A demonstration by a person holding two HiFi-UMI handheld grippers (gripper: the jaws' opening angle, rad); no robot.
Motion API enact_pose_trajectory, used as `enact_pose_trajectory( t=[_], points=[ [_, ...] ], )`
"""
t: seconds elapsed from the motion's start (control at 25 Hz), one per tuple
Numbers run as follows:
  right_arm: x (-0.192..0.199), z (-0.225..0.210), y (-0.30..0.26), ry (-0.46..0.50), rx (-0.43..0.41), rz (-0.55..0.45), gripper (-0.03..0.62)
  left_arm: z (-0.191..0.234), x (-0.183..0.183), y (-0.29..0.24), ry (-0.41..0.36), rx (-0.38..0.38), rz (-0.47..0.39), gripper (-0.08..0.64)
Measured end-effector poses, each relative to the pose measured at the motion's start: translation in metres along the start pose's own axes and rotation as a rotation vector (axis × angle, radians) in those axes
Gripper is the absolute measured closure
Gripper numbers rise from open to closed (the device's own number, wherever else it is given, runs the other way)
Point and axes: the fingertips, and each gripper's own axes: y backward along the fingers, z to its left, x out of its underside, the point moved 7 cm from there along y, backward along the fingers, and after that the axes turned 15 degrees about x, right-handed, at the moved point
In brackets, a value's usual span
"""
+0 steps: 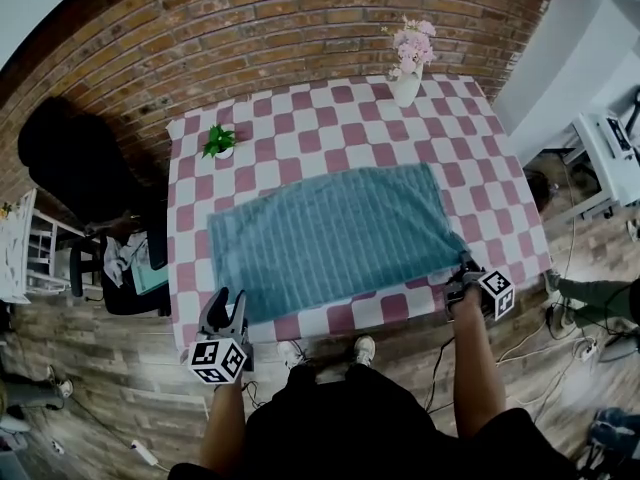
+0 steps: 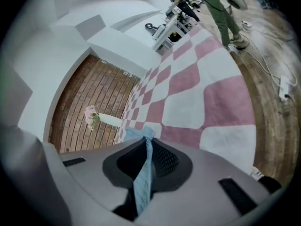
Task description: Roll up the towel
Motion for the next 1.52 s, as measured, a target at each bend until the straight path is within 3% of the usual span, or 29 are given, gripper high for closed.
enact_pose_trajectory(
  t=[0.44, 1.08, 1.32, 1.52],
  points=[
    [0.032, 0.103, 0.006, 0.343, -0.113, -0.085, 0.563, 0.038, 0.001, 0.018, 0.041, -0.018, 0.005, 0.38],
    [0.161, 0.263, 0.028, 0.946, -0.302, -0.191, 0.563, 0.096, -0.013, 0.058, 0.075, -0.074, -0.07, 0.383],
    [0.238, 0.312, 0.07, 1.181, -0.489, -0.24, 0.563, 0.116, -0.01, 0.076, 0.092, -0.09, -0.088, 0.383],
    [0.336, 0.33, 0.133, 1.399, -0.8, -0.267, 0.563, 0.133, -0.003, 0.096, 0.114, -0.114, -0.089, 0.383]
  ],
)
